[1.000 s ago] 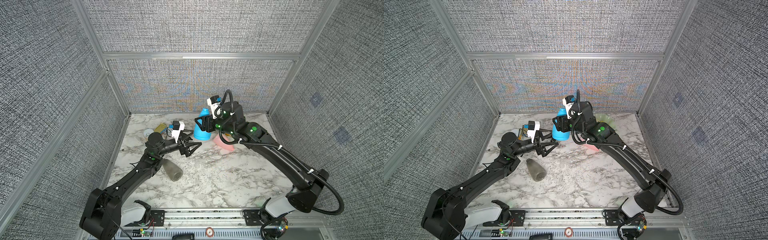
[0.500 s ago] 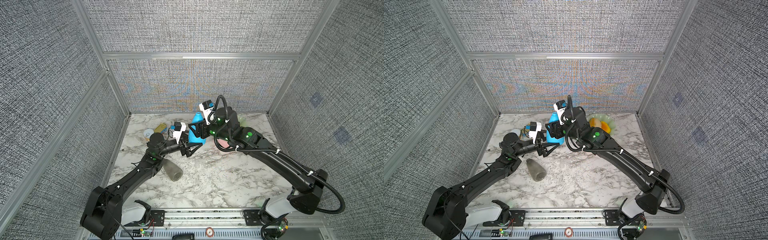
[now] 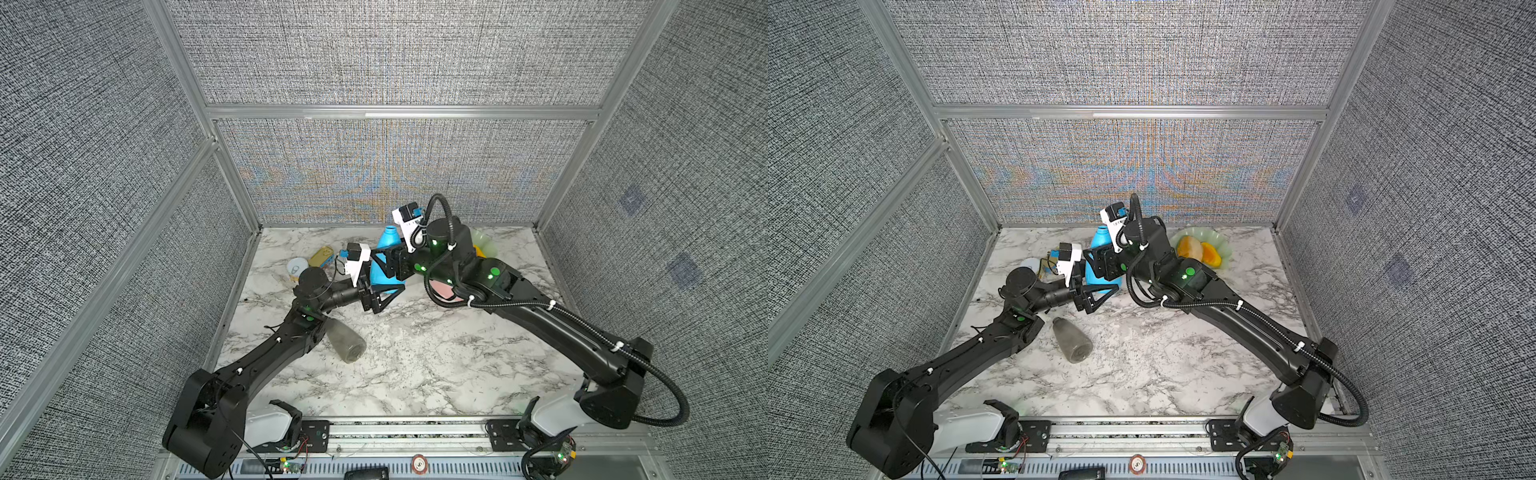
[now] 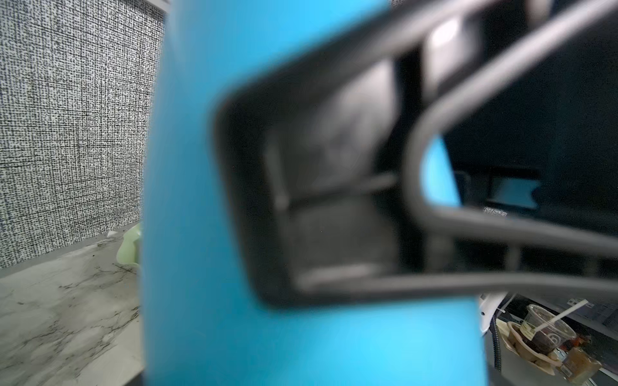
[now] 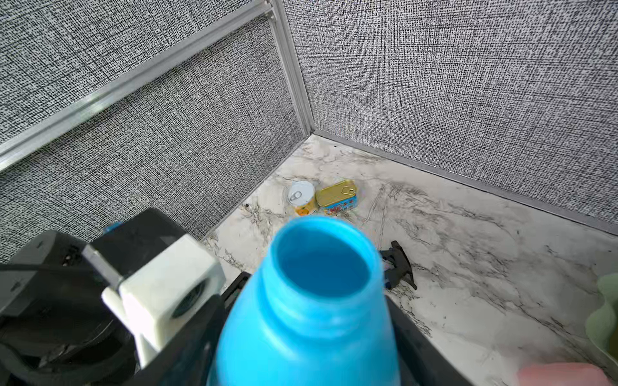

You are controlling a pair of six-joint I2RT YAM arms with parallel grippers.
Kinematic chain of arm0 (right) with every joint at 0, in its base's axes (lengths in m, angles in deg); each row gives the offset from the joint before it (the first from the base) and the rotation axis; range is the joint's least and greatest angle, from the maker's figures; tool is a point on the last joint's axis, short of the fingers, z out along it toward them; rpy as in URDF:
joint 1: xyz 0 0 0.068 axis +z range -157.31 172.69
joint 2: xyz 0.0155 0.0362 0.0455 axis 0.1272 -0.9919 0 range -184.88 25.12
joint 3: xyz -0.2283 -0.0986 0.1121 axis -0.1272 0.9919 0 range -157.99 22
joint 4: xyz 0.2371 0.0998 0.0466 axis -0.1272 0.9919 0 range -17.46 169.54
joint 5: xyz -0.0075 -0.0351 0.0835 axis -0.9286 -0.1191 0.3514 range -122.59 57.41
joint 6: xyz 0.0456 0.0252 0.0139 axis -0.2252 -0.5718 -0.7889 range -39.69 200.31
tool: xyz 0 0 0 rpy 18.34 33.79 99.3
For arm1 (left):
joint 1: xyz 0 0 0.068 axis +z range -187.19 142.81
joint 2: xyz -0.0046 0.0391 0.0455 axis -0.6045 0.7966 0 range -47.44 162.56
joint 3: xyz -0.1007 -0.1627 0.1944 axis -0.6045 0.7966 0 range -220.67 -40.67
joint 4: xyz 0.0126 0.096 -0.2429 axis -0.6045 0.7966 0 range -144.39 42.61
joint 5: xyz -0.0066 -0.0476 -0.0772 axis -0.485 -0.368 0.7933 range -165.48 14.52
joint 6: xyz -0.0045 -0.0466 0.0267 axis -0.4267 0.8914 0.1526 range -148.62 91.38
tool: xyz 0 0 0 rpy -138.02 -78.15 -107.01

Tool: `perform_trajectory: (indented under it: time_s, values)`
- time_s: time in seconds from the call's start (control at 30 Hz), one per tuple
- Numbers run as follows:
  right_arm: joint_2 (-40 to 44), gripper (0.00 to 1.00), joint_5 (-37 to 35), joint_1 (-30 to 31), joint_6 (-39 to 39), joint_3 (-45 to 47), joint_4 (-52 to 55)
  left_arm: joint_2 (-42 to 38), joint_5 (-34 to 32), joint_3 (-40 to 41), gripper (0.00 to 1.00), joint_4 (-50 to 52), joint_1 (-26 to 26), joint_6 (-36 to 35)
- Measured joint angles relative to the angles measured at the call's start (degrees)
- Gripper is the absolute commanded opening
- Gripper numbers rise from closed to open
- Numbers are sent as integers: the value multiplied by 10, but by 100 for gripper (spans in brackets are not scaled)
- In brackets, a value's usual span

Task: Attach spray nozzles to spray bottles
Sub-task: Pick up the spray bottle from the center of the board.

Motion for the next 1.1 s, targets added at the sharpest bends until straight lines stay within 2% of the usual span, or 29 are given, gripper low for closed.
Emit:
perform_trajectory:
  time_s: [0.33,0.5,0.63,0.77,0.9,1.1]
  values:
    - [-5,71,7,1,0,1,-3,0,-11,4,91,-5,0,4]
    - [-8,72,15,2,2,-1,-2,0,-15,5,79,-8,0,5]
    - [-6,74,16,2,2,-2,-2,0,-17,6,77,-15,0,2]
    - [-3,77,19,3,1,-2,-2,0,-16,6,76,-19,0,-1]
    - [-2,86,26,5,-1,-5,-1,0,-22,8,78,-21,0,-4]
    - [12,90,28,10,-3,-21,7,-15,-73,23,80,-25,1,-16]
